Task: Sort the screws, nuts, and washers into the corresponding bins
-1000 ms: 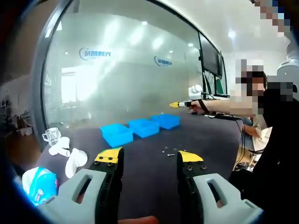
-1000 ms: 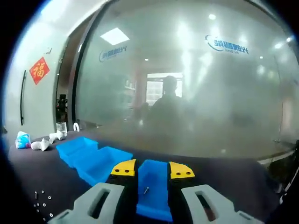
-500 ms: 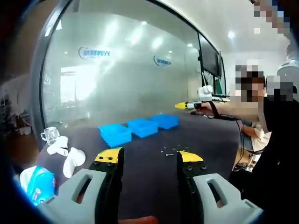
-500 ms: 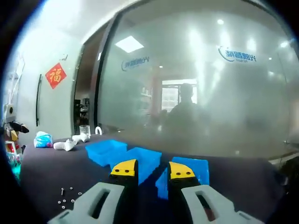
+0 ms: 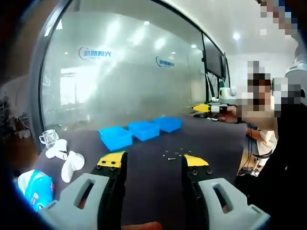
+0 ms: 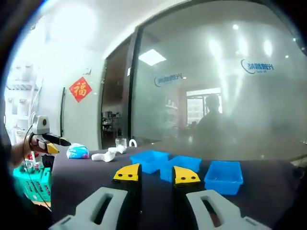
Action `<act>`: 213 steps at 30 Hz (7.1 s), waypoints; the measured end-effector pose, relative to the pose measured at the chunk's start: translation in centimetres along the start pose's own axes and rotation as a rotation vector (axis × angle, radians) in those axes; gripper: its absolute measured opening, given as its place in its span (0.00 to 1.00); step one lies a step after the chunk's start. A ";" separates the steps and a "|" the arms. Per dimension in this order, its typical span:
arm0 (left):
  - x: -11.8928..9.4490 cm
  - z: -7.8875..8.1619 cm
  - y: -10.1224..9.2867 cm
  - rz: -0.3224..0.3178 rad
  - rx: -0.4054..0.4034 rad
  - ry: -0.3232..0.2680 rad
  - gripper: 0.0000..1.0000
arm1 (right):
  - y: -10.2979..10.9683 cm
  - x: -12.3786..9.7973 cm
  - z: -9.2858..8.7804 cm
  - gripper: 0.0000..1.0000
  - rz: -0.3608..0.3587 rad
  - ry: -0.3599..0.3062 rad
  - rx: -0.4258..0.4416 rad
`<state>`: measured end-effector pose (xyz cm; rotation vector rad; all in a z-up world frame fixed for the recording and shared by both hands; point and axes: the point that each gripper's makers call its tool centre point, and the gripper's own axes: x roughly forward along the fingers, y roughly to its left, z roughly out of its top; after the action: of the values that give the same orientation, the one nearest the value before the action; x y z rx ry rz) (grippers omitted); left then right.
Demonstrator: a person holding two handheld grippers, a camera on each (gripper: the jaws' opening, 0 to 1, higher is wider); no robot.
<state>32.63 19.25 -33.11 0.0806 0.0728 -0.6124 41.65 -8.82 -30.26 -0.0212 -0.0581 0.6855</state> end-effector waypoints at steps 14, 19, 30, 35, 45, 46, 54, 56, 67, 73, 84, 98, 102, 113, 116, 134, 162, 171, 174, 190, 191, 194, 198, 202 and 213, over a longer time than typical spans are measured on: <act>0.1 0.0 -0.8 -0.036 -0.016 -0.005 0.46 | 4.2 -3.8 -1.6 0.27 0.150 0.054 -0.028; 0.1 -0.1 -1.0 -0.044 -0.011 0.003 0.46 | 5.4 -4.5 -2.5 0.34 0.197 0.092 -0.052; -0.2 -0.4 -1.2 -0.053 -0.010 0.014 0.46 | 6.5 -5.0 -3.7 0.39 0.242 0.151 -0.076; -0.1 -0.7 -1.3 -0.059 -0.010 0.024 0.46 | 6.7 -5.0 -4.4 0.41 0.261 0.191 -0.091; 0.4 -1.4 -2.0 -0.087 -0.005 0.062 0.46 | 6.8 -4.7 -6.3 0.40 0.347 0.325 -0.136; 0.5 -1.4 -2.0 -0.089 -0.004 0.063 0.46 | 6.9 -4.6 -6.4 0.40 0.354 0.334 -0.140; 0.6 -1.8 -2.2 -0.097 -0.003 0.085 0.46 | 7.4 -4.3 -7.0 0.41 0.393 0.397 -0.175; 0.7 -2.1 -2.1 -0.098 -0.003 0.095 0.46 | 7.5 -4.3 -7.1 0.41 0.399 0.407 -0.179; 0.9 -2.2 -2.3 -0.103 -0.007 0.102 0.46 | 7.7 -3.9 -7.5 0.41 0.425 0.455 -0.218; 0.7 -2.4 -2.1 -0.095 -0.015 0.098 0.46 | 7.6 -3.0 -7.6 0.41 0.438 0.480 -0.236; 0.2 -2.8 -1.9 -0.082 -0.032 0.087 0.46 | 8.2 -0.2 -8.5 0.41 0.495 0.560 -0.291; -0.2 -3.3 -1.1 -0.052 -0.041 0.087 0.46 | 8.9 4.2 -10.7 0.40 0.539 0.684 -0.322; -0.4 -3.3 -1.1 -0.046 -0.043 0.084 0.46 | 9.1 4.9 -11.4 0.39 0.560 0.743 -0.344; -0.9 -3.8 -0.6 -0.010 -0.041 0.071 0.46 | 10.2 6.8 -12.7 0.34 0.590 0.873 -0.349; -1.1 -3.7 -0.4 -0.001 -0.050 0.056 0.46 | 10.3 7.2 -13.3 0.33 0.577 0.929 -0.335; -2.4 -4.7 0.0 0.010 -0.069 0.034 0.46 | 10.8 8.5 -15.7 0.28 0.525 1.192 -0.378; -2.7 -5.1 -0.1 0.012 -0.088 0.033 0.46 | 10.6 9.4 -16.8 0.10 0.491 1.259 -0.302; -2.5 -5.3 0.1 0.013 -0.092 0.035 0.46 | 10.5 9.5 -16.6 0.00 0.501 1.258 -0.301; -2.5 -5.2 0.0 0.012 -0.091 0.033 0.46 | 10.3 9.7 -16.6 0.00 0.502 1.253 -0.305; -2.0 -4.4 -0.1 0.012 -0.077 0.028 0.46 | 10.4 8.9 -14.2 0.00 0.504 1.144 -0.218; -2.0 -4.3 -0.1 0.013 -0.076 0.026 0.46 | 10.4 8.8 -13.8 0.00 0.499 1.123 -0.208; -1.8 -4.0 -0.3 0.013 -0.071 0.022 0.46 | 10.1 8.8 -12.5 0.00 0.489 1.066 -0.175; -1.7 -3.6 -0.5 0.011 -0.063 0.017 0.46 | 9.7 8.5 -10.3 0.00 0.459 0.944 -0.134; -1.7 -3.2 -0.5 0.017 -0.059 0.010 0.45 | 9.0 7.6 -8.1 0.00 0.424 0.796 -0.141; -1.7 -1.9 -0.2 0.034 -0.049 -0.012 0.45 | 6.2 4.6 -2.1 0.00 0.228 0.385 -0.054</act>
<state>31.04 20.25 -34.83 0.0308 0.0742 -0.5766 41.40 -1.15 -32.41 -0.2133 0.2999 0.8970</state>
